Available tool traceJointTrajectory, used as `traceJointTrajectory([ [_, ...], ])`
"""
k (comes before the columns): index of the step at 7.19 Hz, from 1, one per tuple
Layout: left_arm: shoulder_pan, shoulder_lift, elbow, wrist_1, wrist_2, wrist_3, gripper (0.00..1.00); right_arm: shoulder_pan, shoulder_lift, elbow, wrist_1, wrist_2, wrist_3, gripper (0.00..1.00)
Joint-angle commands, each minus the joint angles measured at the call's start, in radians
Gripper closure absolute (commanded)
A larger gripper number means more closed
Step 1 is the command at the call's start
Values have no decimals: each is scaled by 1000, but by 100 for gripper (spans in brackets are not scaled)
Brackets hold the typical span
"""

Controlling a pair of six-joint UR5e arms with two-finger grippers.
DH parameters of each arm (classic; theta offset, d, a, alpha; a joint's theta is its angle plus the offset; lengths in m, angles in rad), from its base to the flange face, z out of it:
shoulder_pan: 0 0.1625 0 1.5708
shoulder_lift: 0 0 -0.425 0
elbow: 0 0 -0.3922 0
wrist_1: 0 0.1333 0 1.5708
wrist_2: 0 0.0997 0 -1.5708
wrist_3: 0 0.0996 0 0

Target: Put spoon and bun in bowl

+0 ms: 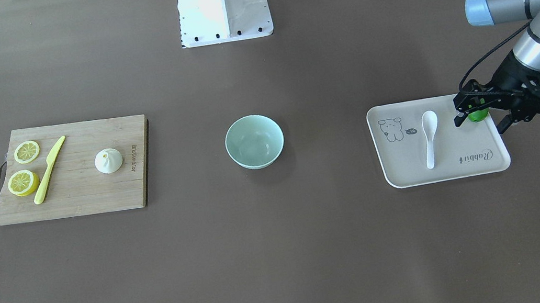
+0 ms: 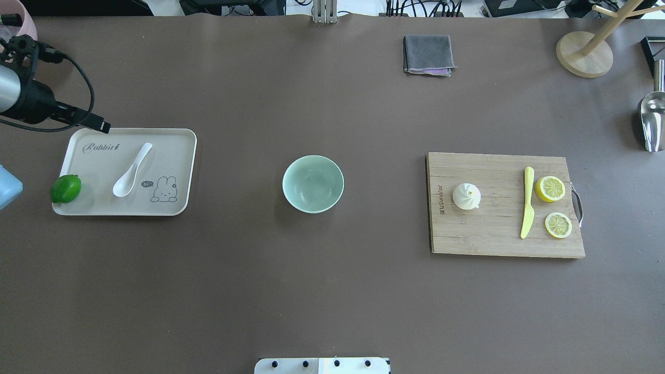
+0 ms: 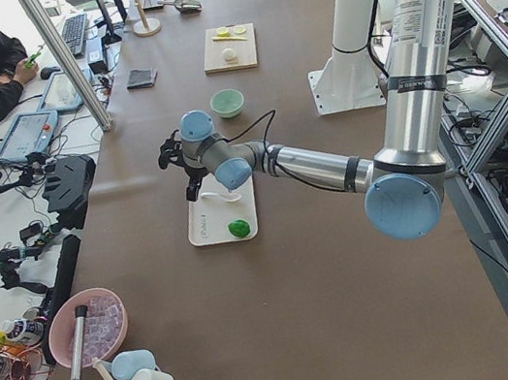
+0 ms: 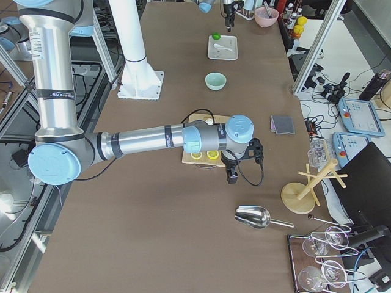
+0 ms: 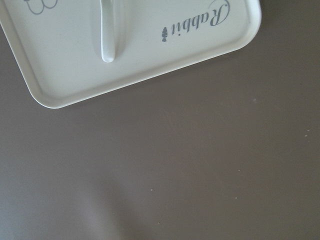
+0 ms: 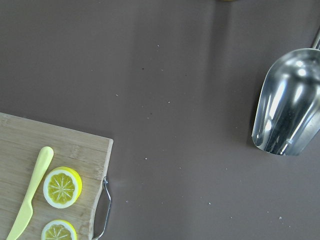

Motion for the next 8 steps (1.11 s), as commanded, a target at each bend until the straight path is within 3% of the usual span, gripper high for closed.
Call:
traceJointTrajectory([
  [1, 128, -14, 6, -10, 147, -50, 2, -46, 12, 1, 79, 2, 6, 0],
  [5, 167, -44, 76, -53, 168, -70, 3, -161, 26, 14, 271, -1, 335, 0],
  [6, 167, -44, 134, -140, 168, -70, 3, -194, 44, 14, 274, -5, 358, 0],
  [8, 167, -55, 168, -176, 162, -78, 3, -239, 82, 12, 274, -12, 459, 0],
])
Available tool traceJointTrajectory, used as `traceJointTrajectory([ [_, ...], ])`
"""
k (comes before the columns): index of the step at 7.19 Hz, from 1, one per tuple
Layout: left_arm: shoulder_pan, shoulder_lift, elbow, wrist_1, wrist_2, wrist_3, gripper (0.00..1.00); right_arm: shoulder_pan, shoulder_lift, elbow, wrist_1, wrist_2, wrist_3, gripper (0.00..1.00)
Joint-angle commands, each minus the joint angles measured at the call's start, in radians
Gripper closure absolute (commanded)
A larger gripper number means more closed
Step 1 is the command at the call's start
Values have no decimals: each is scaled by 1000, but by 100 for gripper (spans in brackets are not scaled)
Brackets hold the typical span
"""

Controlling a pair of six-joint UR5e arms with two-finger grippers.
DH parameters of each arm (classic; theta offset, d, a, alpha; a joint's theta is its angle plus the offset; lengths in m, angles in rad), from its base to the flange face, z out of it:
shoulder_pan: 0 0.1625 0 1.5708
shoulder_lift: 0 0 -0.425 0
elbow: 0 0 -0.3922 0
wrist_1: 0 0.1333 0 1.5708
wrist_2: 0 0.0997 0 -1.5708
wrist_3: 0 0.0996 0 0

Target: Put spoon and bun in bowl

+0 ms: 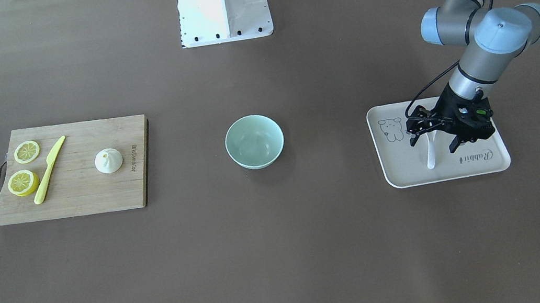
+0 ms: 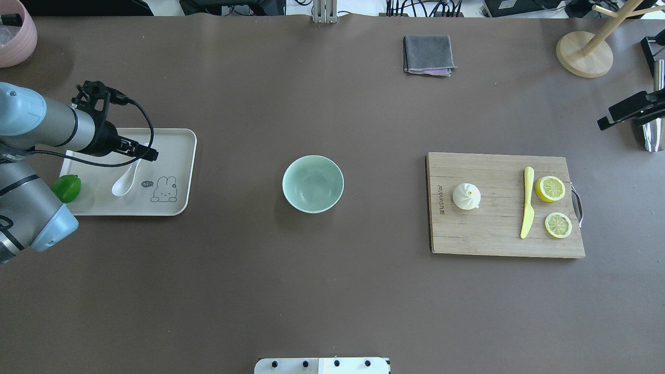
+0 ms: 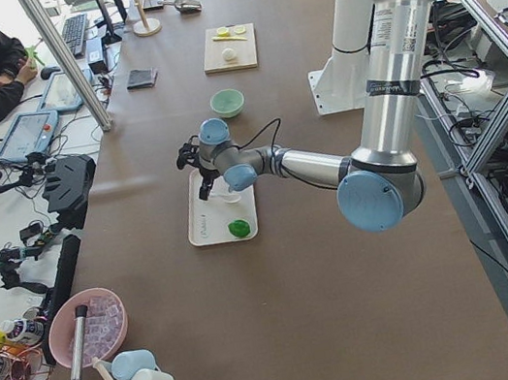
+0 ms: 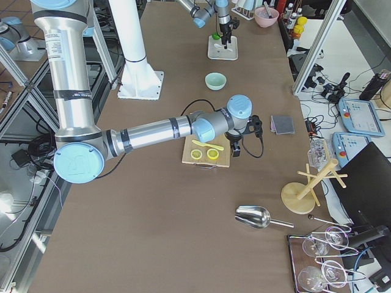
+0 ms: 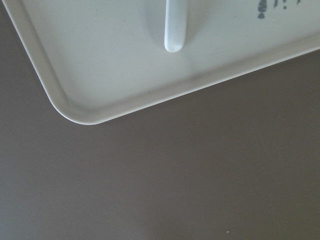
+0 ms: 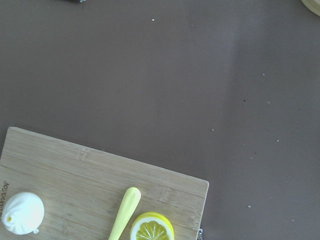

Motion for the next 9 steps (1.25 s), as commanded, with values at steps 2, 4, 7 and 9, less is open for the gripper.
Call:
traceJointTrajectory([
  [2, 3, 2, 21, -23, -7, -6, 13, -58, 54, 1, 3, -15, 108, 0],
  [4, 3, 10, 27, -23, -6, -8, 18, -62, 63, 4, 3, -12, 126, 0],
  [7, 5, 10, 31, -14, -4, -11, 42, -78, 80, 10, 3, -15, 168, 0],
  [9, 5, 9, 31, -5, -4, -11, 95, -85, 85, 10, 3, -15, 169, 0],
])
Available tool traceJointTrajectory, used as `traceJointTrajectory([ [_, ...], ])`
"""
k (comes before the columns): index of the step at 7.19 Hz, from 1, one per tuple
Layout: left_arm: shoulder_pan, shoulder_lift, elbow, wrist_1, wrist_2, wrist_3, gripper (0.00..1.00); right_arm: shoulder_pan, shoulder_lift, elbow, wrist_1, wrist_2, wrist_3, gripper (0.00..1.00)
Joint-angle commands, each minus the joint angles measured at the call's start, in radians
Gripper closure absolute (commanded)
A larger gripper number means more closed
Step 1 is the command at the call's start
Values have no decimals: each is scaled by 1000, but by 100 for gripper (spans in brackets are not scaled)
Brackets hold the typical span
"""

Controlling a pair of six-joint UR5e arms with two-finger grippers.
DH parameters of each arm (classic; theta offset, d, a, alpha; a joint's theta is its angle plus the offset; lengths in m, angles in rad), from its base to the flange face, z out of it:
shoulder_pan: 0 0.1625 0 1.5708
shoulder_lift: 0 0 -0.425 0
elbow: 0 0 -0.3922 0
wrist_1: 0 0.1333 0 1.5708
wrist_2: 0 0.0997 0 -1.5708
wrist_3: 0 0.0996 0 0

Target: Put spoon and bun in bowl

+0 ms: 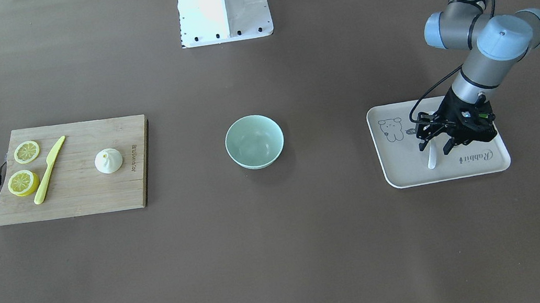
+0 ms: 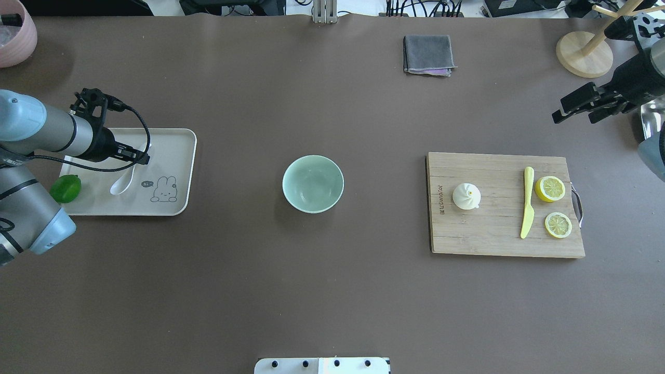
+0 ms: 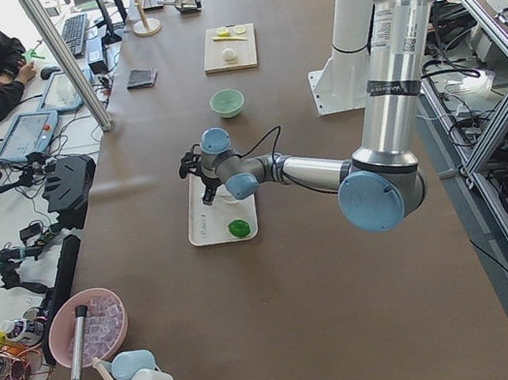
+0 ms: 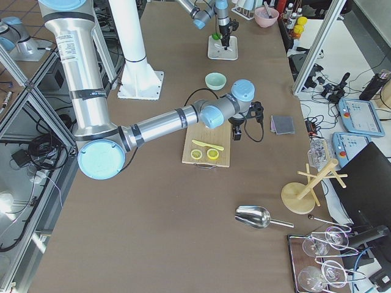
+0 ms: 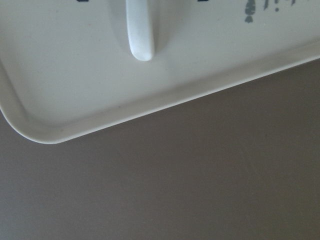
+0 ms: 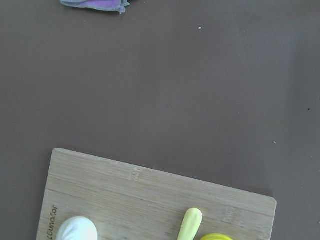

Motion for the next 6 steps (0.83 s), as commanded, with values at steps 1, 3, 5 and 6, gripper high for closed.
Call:
traceJointTrajectory([
  [1, 5, -6, 0, 30, 0, 0, 100, -12, 15, 0, 0, -3, 11, 0],
  [3, 2, -12, -24, 54, -52, 1, 100, -33, 21, 5, 0, -26, 31, 0],
  [5, -85, -36, -146, 241, -168, 4, 100, -99, 37, 13, 2, -90, 126, 0],
  [6, -113, -67, -214, 357, -179, 13, 100, -133, 44, 22, 2, -100, 157, 0],
])
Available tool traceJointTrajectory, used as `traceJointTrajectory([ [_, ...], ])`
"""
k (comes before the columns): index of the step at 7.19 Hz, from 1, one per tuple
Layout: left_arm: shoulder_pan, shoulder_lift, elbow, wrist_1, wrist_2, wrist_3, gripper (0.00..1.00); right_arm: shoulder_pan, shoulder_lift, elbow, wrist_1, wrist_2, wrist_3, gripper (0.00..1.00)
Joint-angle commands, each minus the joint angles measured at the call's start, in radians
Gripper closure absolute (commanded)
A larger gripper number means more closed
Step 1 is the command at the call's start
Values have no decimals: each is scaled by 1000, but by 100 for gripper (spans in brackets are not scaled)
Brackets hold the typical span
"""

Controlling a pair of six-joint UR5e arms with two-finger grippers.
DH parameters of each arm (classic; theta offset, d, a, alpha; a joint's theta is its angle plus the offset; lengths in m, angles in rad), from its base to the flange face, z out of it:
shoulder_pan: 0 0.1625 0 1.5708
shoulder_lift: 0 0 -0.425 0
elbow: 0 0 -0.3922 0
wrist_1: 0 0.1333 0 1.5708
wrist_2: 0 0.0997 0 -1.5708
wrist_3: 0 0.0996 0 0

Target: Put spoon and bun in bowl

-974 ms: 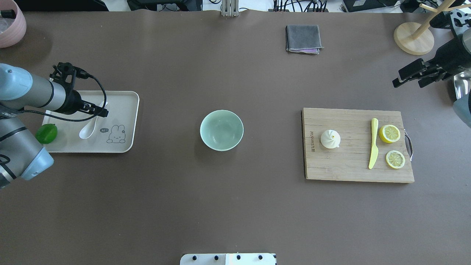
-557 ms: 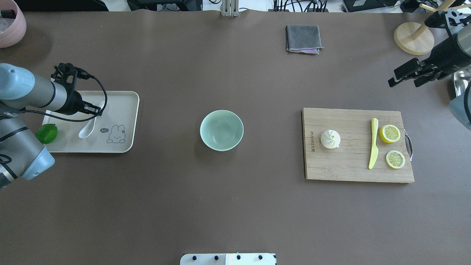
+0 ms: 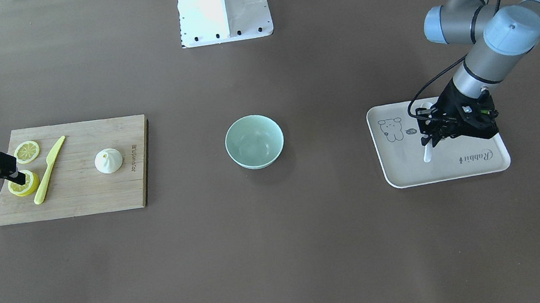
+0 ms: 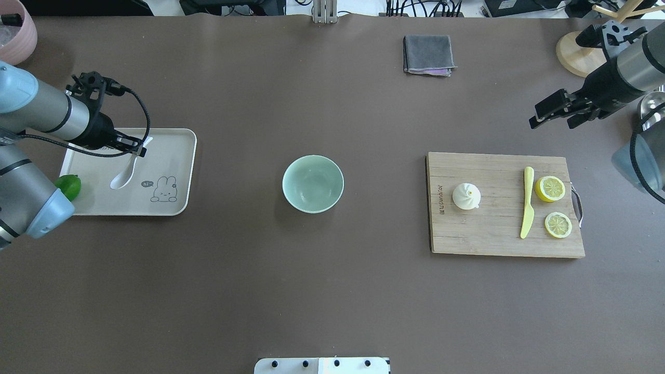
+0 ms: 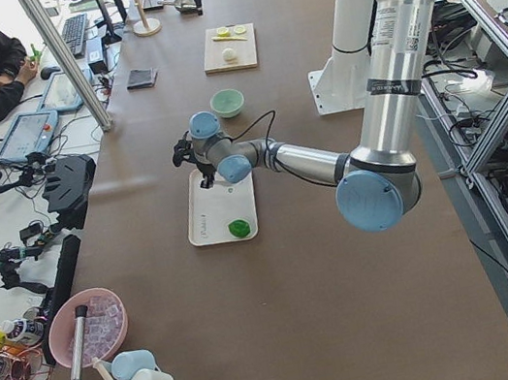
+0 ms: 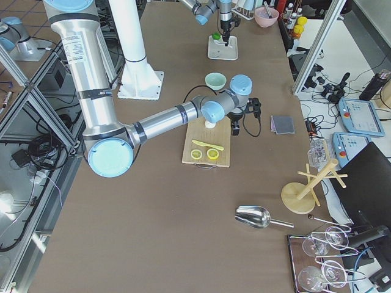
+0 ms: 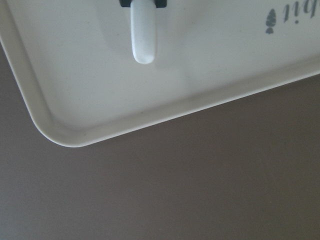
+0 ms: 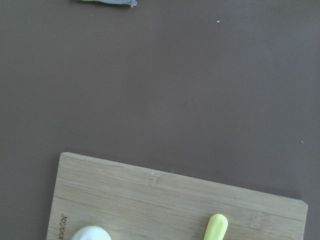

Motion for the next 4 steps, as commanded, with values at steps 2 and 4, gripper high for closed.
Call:
traceJointTrajectory([
  [2, -56, -95, -100, 223, -35, 2, 100, -131, 41, 7, 1, -102, 122, 0],
  [4, -76, -160, -99, 291, -38, -7, 100, -230, 63, 29, 1, -167, 250, 0],
])
